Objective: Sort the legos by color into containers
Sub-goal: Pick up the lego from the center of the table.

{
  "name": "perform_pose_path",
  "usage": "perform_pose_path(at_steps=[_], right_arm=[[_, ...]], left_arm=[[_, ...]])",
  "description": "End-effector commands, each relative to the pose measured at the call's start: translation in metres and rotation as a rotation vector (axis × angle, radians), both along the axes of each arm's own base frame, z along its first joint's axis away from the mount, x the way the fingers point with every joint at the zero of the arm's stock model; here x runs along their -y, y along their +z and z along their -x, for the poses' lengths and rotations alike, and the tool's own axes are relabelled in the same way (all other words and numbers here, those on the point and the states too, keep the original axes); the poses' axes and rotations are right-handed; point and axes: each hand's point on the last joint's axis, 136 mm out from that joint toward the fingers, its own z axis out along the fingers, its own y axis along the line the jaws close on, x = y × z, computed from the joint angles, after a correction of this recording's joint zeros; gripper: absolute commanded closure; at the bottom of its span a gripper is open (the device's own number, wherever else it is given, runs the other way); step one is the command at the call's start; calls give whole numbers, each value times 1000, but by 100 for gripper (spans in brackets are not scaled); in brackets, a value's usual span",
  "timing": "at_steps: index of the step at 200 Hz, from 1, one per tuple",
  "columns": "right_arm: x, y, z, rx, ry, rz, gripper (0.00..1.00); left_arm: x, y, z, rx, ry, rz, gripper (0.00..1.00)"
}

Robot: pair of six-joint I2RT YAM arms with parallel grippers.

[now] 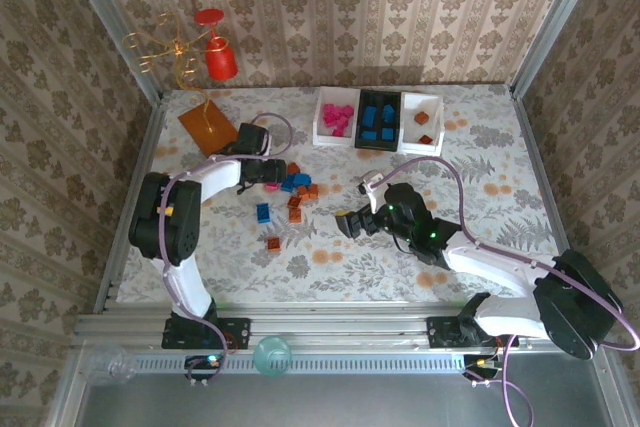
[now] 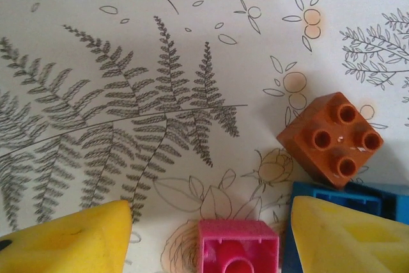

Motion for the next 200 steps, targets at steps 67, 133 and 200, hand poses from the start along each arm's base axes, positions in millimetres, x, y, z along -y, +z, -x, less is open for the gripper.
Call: perform_pose_path(at_steps=[67, 133, 200], right_arm=[[-7, 11, -4, 2, 3, -12, 0], [-7, 7, -6, -13, -1, 3, 0], [-6, 7, -7, -12, -9, 11, 0]], left_arm=[[1, -16, 7, -64, -3, 6, 41], [-7, -15, 26, -76, -2, -4, 49], [3, 14, 23, 41, 8, 56, 63]])
